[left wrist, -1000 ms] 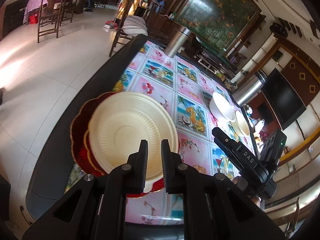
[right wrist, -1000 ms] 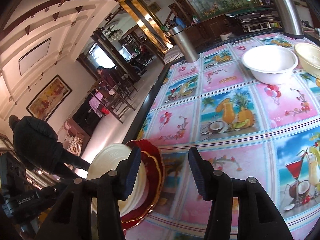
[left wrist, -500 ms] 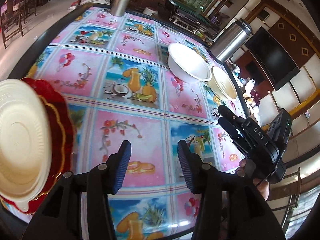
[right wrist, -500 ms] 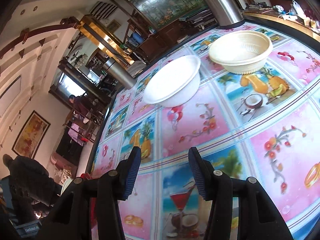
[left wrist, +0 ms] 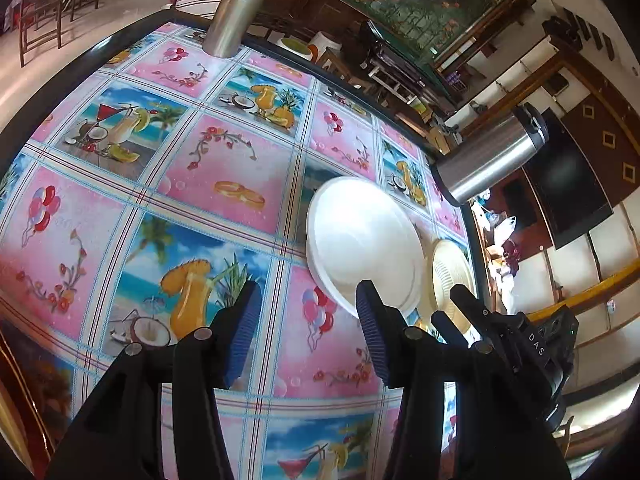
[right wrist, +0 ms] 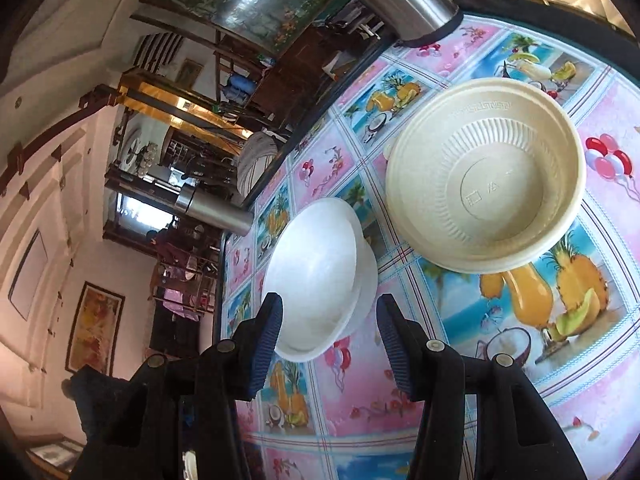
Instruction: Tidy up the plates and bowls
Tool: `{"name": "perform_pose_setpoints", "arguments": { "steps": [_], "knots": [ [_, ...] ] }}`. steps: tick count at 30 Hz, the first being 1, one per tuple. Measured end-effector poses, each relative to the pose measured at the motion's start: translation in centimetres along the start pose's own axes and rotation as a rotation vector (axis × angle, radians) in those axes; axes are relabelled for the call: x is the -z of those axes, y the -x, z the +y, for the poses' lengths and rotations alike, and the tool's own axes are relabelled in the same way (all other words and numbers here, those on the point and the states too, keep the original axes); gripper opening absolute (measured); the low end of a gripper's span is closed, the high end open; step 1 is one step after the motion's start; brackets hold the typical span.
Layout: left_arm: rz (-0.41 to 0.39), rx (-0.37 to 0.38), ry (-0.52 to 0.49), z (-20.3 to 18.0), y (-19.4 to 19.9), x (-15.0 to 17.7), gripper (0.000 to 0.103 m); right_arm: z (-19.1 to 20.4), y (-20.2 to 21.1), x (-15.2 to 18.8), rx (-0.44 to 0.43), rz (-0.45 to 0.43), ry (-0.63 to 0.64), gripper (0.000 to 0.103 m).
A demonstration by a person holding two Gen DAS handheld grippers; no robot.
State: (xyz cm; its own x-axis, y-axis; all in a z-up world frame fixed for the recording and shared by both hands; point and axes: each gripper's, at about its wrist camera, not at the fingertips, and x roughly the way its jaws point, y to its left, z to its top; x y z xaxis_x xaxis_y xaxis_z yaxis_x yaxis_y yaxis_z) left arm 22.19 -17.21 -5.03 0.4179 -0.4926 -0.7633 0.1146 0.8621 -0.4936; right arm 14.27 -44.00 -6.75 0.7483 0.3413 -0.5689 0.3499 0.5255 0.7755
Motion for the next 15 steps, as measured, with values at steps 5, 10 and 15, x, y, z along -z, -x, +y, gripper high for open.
{"name": "perform_pose_setpoints", "arguments": {
  "steps": [5, 10, 15],
  "knots": [
    [0.028, -0.008, -0.011, 1.2, -2.4, 0.4, 0.048, -0.5, -2.2, -0.4, 0.023, -0.005, -0.018, 0.05],
    [0.059, 0.01, 0.033, 2.7, -3.1, 0.6, 0.048, -0.6, -3.8, -0.2, 0.05, -0.004, -0.005, 0.044],
    [0.054, 0.022, 0.039, 2.8, -2.8, 0.7, 0.048, -0.5, -4.9, 0.2, 0.077, 0.002, 0.019, 0.034]
  ]
}}
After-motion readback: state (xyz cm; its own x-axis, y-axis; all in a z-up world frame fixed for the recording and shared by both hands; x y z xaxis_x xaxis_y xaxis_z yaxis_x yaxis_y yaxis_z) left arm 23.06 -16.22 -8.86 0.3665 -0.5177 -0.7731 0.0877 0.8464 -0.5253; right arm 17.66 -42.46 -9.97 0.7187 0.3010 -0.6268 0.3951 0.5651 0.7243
